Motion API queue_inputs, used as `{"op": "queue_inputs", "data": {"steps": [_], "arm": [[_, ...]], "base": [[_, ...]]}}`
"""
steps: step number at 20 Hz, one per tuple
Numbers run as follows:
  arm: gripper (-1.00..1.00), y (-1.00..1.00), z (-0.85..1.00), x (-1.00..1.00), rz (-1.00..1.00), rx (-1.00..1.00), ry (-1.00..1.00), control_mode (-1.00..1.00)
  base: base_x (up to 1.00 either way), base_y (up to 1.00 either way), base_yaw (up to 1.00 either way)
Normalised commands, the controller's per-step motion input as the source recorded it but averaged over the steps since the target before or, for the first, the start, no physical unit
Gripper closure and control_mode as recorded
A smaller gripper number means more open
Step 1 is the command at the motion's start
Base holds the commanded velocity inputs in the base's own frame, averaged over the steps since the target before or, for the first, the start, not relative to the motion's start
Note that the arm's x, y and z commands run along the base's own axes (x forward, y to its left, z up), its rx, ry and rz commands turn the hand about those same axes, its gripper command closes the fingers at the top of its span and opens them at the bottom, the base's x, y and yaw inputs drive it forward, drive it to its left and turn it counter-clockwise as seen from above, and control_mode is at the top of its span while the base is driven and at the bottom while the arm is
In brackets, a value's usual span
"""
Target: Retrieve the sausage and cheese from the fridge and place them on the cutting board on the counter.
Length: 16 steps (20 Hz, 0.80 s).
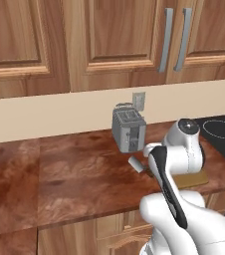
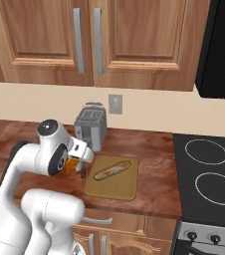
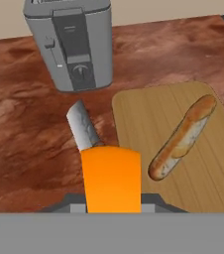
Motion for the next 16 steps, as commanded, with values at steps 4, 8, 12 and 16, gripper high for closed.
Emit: {"op": "queue_inputs", "data": {"steps": [4, 8, 12, 16], "arm": [[1.0, -0.61, -0.21, 0.19, -0.38, 0.0, 0.03, -1.0], [1.0, -0.98, -0.37, 0.13, -0.41, 0.0, 0.02, -1.0], [1.0, -0.77, -0.29, 0.18, -0.37, 0.0, 0.0, -1.0], [1.0, -0.5, -0.24, 0.34, -0.23, 0.01, 0.0, -1.0]], "base": [[0.0, 0.0, 0.0], [0.0, 0.0, 0.0], [0.0, 0.0, 0.0], [0.0, 0.0, 0.0]]}}
